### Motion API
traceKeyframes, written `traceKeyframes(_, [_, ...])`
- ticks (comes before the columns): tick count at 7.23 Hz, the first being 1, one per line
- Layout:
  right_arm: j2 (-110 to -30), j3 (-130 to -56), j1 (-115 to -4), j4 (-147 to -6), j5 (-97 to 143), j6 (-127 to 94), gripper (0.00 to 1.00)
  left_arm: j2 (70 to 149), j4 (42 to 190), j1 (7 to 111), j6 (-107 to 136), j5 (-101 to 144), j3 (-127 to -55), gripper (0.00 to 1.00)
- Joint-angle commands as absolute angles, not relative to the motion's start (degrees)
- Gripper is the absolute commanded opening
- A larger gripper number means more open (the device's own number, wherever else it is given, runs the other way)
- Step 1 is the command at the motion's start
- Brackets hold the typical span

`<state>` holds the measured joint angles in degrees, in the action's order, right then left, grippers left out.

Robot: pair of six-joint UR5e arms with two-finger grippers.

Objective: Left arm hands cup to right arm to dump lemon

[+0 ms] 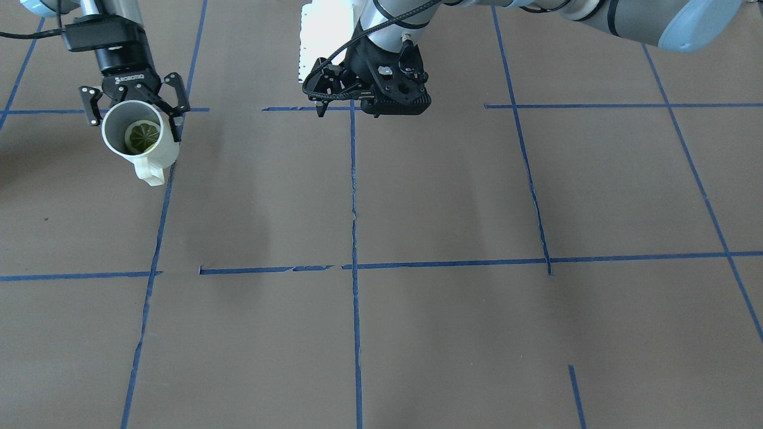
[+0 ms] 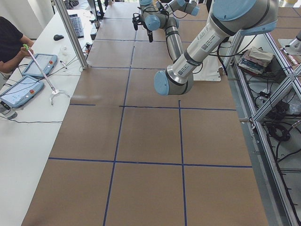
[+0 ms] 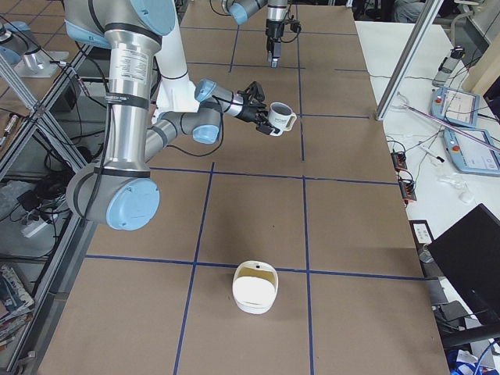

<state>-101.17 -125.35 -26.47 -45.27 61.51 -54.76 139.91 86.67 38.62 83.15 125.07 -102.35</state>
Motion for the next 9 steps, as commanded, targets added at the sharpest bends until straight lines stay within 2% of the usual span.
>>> traceKeyframes(1, [-106.95,-125.16,-37.29,-39.21,75.41,-55.63,0.39,139.4,87.28,38.58,83.23,124.81,-102.39,1.0])
traceKeyframes(3, [-108.27,-124.02,-49.87,-38.76,92.92,-55.63,0.4,139.39,87.28,38.24,83.32,123.32,-102.39,1.0])
traceKeyframes(4, [-111.5,-123.58,-54.01,-35.37,96.47,-55.72,0.39,139.39,87.19,38.23,83.32,123.31,-102.39,1.0])
traceKeyframes(6, [-115.21,-114.58,-63.5,-22.57,107.44,-64.72,0.41,138.96,87.27,38.23,83.32,123.22,-102.39,1.0])
traceKeyframes(7, [-115.31,-108.26,-69.29,-18.24,111.23,-68.08,0.41,138.87,87.28,38.23,83.32,123.22,-102.48,1.0])
traceKeyframes(9, [-115.31,-100.24,-80.02,-13.31,120.18,-75.8,0.42,138.95,87.28,38.23,84.11,123.22,-102.92,1.0])
